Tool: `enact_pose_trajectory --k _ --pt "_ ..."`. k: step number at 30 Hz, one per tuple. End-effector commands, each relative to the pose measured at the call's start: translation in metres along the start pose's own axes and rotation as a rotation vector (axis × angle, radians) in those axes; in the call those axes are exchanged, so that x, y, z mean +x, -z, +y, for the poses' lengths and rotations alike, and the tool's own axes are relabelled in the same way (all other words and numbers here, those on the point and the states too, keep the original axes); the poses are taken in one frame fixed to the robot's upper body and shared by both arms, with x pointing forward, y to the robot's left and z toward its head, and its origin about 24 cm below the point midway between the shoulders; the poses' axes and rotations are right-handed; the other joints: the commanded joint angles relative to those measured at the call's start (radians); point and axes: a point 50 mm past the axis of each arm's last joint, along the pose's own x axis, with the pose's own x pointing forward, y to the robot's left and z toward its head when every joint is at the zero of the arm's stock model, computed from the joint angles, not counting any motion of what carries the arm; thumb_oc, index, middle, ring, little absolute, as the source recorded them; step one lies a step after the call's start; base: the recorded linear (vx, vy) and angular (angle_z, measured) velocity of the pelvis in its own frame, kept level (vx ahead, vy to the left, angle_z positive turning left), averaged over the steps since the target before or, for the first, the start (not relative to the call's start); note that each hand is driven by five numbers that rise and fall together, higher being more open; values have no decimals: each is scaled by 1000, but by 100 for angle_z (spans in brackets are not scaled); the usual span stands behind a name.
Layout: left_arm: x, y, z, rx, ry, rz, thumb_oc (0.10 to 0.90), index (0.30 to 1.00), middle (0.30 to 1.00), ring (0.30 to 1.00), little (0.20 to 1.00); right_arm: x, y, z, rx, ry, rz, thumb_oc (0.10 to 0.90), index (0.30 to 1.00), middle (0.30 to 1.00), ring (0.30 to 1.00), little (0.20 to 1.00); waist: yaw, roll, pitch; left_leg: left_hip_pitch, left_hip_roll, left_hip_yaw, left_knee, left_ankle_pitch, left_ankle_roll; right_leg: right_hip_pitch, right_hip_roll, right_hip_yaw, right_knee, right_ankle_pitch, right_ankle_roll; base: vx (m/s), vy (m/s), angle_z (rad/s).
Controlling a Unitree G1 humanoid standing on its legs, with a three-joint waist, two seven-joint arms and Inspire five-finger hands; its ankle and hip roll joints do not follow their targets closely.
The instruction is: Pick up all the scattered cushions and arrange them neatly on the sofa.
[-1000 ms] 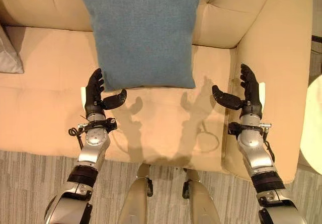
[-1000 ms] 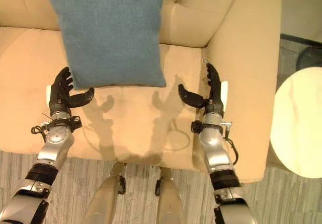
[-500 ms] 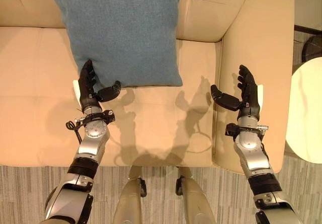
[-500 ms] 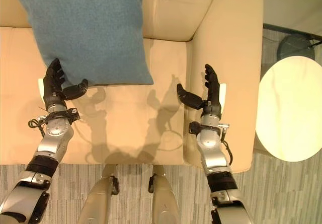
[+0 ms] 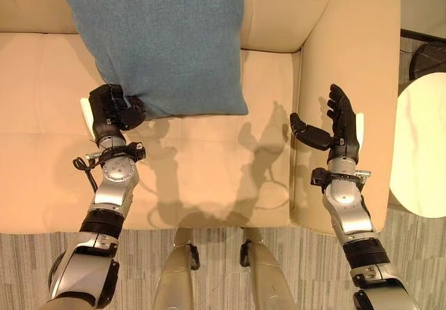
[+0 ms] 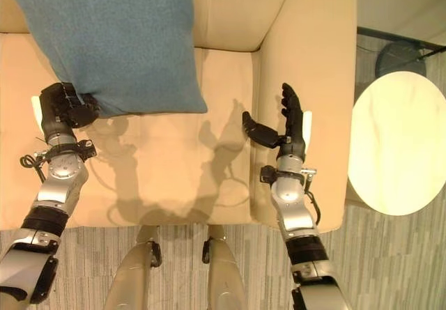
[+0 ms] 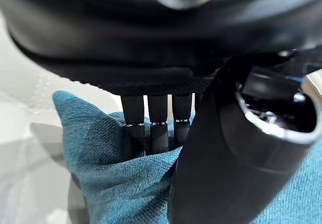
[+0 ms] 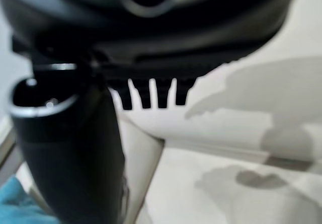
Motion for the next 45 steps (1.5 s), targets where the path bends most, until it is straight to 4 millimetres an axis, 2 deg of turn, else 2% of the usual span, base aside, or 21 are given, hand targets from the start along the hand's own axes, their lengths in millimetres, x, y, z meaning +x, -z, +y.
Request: enact_pose_trajectory --k 1,9,18,22,30,34,41,42,43,45 --pt "18 -56 -7 10 30 -260 400 300 300 300 300 3 -24 -17 60 65 -161 800 900 900 900 900 -11 10 -117 -25 -21 -33 195 -240 -16 8 -52 -60 49 -4 57 0 0 0" --pt "39 -89 15 90 -44 -364 400 300 300 300 300 5 -28 -21 38 33 -186 800 900 900 900 900 -23 19 -134 -27 -18 -33 197 -244 -15 2 -53 -56 48 -1 60 5 6 -2" --pt "45 -102 28 142 -80 -409 400 300 300 300 300 6 -29 -23 28 21 -197 800 900 900 900 900 -25 26 -131 -26 -17 -31 200 -245 -15 5 -55 -58 51 -3 61 6 3 -2" --pt "50 -120 38 182 -109 -469 400 300 300 300 300 9 -34 -25 18 15 -217 800 900 900 900 900 -24 30 -131 -27 -18 -29 199 -244 -16 3 -56 -59 51 -2 63 0 0 0" --pt "54 -134 50 215 -147 -512 400 300 300 300 300 8 -35 -25 8 2 -225 800 900 900 900 900 -23 34 -129 -23 -20 -31 199 -248 -15 9 -59 -62 52 -6 64 0 0 0" --pt "56 -153 57 245 -167 -570 400 300 300 300 300 9 -37 -25 4 -6 -235 800 900 900 900 900 -22 39 -124 -23 -20 -29 197 -244 -16 11 -59 -64 52 -3 67 0 0 0" --pt "56 -154 58 249 -168 -579 400 300 300 300 300 8 -36 -24 -7 -10 -234 800 900 900 900 900 -17 44 -119 -23 -24 -30 195 -245 -16 13 -64 -71 54 -7 67 0 0 0" --pt "56 -153 57 242 -162 -573 712 768 768 768 768 8 -36 -24 -7 -11 -234 800 900 900 900 900 -17 44 -118 -25 -26 -30 197 -246 -16 12 -64 -71 55 -8 66 0 0 0" --pt "55 -150 56 231 -156 -563 800 900 900 900 900 8 -36 -23 -7 -14 -235 800 900 900 900 900 -17 43 -116 -27 -26 -30 202 -248 -16 10 -64 -71 56 -8 66 0 0 0" --pt "53 -136 51 206 -139 -520 800 900 900 900 900 8 -34 -22 -18 -14 -224 800 900 900 900 900 -14 41 -115 -32 -24 -33 210 -251 -15 7 -62 -70 60 -10 63 0 0 0"
